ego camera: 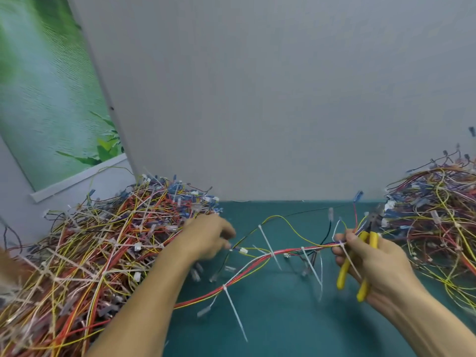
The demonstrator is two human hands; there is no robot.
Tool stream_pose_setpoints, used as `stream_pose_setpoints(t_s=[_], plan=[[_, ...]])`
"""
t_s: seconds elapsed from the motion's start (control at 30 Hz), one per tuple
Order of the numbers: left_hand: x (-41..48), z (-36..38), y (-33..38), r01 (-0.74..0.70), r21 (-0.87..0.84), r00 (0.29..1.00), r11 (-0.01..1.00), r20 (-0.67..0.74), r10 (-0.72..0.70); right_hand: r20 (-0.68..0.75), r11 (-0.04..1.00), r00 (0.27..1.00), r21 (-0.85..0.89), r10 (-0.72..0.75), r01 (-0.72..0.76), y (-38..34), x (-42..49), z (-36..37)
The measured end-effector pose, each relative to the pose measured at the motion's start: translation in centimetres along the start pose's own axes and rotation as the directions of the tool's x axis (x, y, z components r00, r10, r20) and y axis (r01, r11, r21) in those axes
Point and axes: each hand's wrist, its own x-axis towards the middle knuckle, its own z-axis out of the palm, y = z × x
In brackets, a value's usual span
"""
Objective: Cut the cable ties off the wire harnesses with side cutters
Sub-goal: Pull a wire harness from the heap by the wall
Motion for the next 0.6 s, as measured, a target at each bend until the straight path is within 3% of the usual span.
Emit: stream_pose_setpoints(t_s=[0.2,0.3,0.37,0.43,0.5,0.57,0.6], plan=[[0.3,1.4,-1.2,-0.078,0.137,0.996,0.988,0.056,0.07,0.024,0.999,0.999,-0.02,-0.039,0.04,0.6,-0.4,0.5],[0.5,1.7,-1.0,-0.115,-0.01,0.993,0.993,-0.038,0.114,0.025,0.998,0.999,-0.047,-0.047,0.048,1.2,-0.4,0.6],[0.4,1.8,-1.2,-0.153,-0.223,0.984,0.963,-0.123,0.128,0.035,0.997,0.999,-0.065,-0.032,0.034,1.9,-0.5,0.8],[0.1,1.9,-1.5,-0.176,-0.485,0.981,0.857,-0.154,0.115,0.049,0.996,0.999,-0.091,0.003,0.002,2.6,-0.7,1.2],[-0.4,2.1,-1.9,-0.186,-0.704,0.981,0.685,-0.175,0.087,0.051,0.992,0.998,-0.117,0.047,-0.041,3.2,-0.9,1.5],[-0.7,2.2,-2.5,-0.177,-0.833,0.983,0.524,-0.174,0.056,0.035,0.989,0.996,-0.123,0.083,-0.078,3.4,-0.9,1.5],[-0.8,2.2,-2.7,-0.177,-0.845,0.984,0.505,-0.167,0.065,0.027,0.989,0.995,-0.116,0.094,-0.091,3.4,-1.0,1.5]])
